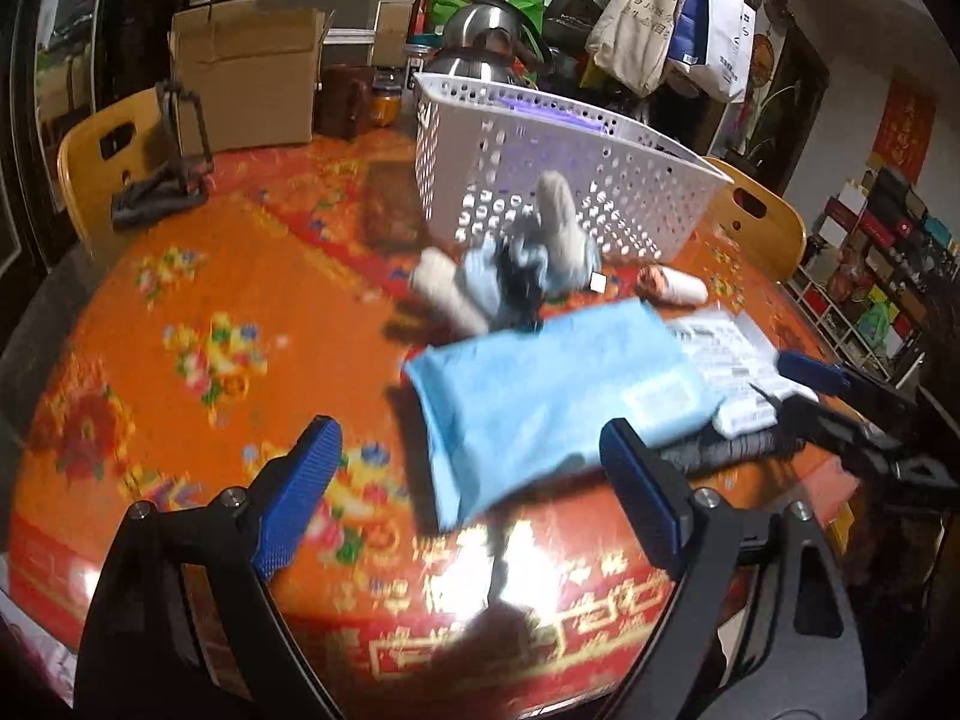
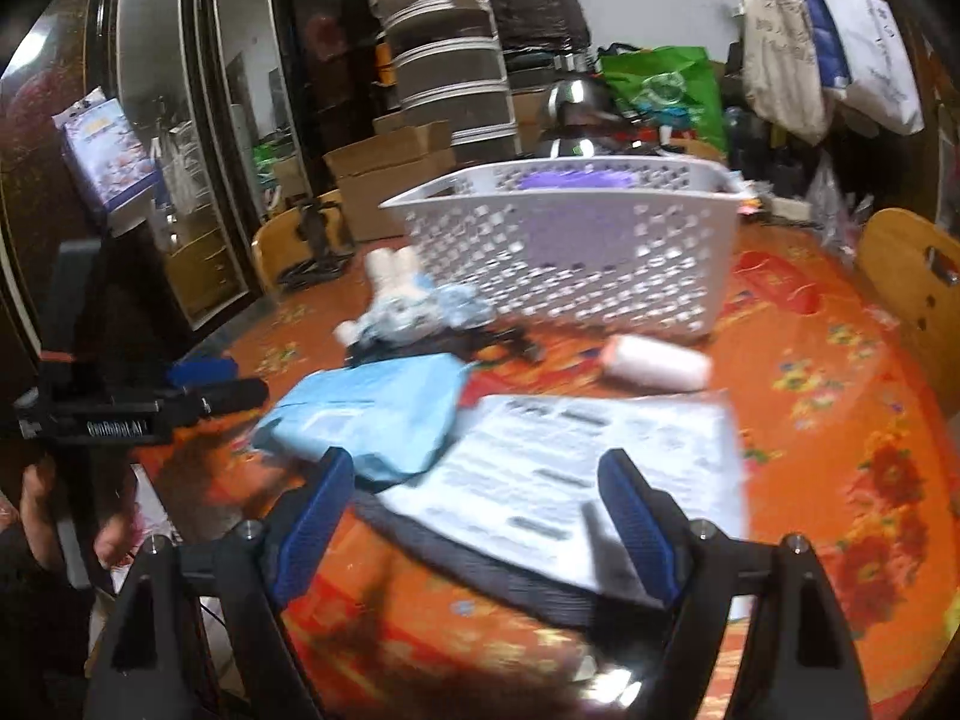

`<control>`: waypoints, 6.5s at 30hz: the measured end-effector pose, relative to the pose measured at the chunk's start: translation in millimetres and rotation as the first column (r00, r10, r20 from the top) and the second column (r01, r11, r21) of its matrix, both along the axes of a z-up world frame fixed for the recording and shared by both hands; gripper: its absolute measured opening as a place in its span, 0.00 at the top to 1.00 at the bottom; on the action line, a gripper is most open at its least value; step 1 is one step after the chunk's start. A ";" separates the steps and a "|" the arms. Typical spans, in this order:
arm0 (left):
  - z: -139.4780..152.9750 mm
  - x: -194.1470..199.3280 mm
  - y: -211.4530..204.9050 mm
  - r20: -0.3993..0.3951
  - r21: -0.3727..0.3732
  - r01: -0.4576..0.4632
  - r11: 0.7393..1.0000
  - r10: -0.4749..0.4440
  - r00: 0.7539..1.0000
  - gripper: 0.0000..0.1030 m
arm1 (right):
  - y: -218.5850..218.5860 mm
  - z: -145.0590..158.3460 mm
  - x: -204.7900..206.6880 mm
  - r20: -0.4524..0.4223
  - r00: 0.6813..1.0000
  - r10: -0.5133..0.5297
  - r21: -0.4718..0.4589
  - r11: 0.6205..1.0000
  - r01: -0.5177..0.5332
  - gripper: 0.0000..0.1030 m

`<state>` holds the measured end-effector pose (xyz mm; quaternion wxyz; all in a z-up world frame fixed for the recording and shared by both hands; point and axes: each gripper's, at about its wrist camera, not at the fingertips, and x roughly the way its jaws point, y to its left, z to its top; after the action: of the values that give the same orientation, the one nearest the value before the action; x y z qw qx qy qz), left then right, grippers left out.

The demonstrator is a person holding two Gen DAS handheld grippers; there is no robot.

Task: Organize soft objects
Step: 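Grasp the light-blue wet-wipe pack with the left gripper, then lift the light-blue wet-wipe pack and carry it over the basket, then open the left gripper to drop the wipes into the basket, then move the left gripper back to the white paper packet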

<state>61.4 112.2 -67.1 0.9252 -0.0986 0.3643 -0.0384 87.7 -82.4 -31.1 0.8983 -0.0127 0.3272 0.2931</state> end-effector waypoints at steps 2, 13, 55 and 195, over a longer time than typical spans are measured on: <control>-5.8 -5.0 2.8 0.009 -0.003 0.007 1.000 -0.007 1.000 0.16 | 11.6 -2.3 -0.9 -0.013 0.999 0.036 0.009 0.999 -0.036 0.31; -34.0 0.9 -0.7 0.027 -0.066 0.092 0.994 -0.090 0.996 0.17 | 55.5 -19.7 3.8 -0.015 0.989 0.144 -0.059 0.988 -0.144 0.43; 0.1 0.5 -39.3 0.075 0.023 0.188 0.982 -0.189 0.979 0.66 | 44.4 -8.4 -13.9 0.085 0.984 0.154 -0.138 0.980 -0.141 0.88; -20.6 68.3 -165.5 -0.026 -0.054 0.225 0.973 -0.227 0.974 0.44 | -83.4 -33.6 10.1 -0.084 0.992 -0.089 -0.049 0.995 0.085 0.66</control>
<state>129.7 -53.3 -87.7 0.9062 -0.0803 0.3867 -0.1511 97.7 -165.8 -64.7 0.8946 -0.0063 0.3726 0.2465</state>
